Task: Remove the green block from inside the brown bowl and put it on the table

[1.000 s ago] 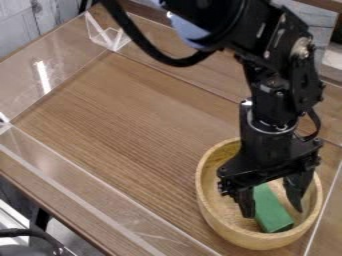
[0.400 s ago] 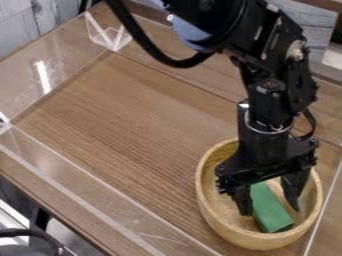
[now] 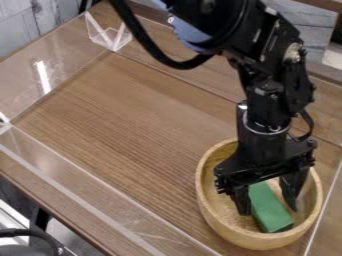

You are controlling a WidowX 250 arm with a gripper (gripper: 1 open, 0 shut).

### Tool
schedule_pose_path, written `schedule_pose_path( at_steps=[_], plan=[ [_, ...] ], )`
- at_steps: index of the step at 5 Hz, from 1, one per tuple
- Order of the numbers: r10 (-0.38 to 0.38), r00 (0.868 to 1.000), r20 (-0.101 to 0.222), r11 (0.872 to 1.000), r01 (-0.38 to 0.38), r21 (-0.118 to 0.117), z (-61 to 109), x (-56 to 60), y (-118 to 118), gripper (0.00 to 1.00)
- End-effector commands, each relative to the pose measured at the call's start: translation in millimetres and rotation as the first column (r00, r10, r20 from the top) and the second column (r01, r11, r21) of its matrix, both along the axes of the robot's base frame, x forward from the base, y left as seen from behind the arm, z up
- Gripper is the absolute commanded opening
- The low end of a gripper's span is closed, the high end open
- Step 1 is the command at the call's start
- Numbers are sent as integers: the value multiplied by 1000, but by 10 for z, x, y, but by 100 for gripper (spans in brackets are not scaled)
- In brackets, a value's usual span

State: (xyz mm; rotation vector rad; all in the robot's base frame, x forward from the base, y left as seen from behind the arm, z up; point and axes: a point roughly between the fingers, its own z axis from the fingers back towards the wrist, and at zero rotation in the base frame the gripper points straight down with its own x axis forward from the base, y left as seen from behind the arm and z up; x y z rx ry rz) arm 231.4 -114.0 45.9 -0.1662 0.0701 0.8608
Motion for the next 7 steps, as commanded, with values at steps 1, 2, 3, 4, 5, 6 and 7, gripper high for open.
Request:
schedule_pose_path(
  at_steps=[1, 2, 3, 4, 5, 6, 7],
  plan=[
    [9, 999, 39, 1000, -9, -16, 66, 104, 5, 100],
    [7, 999, 39, 1000, -7, -16, 42, 113, 11, 100],
    [6, 999, 40, 1000, -5, -15, 19, 123, 19, 100],
    [14, 999, 40, 1000, -13, -20, -27, 130, 14, 0],
    [17, 1000, 25, 1000, -16, -24, 25, 105, 22, 0],
    [20, 1000, 11, 999, -19, -29, 77, 83, 29, 0],
    [22, 1000, 0, 999, -22, -34, 127, 64, 36, 0]
  ],
)
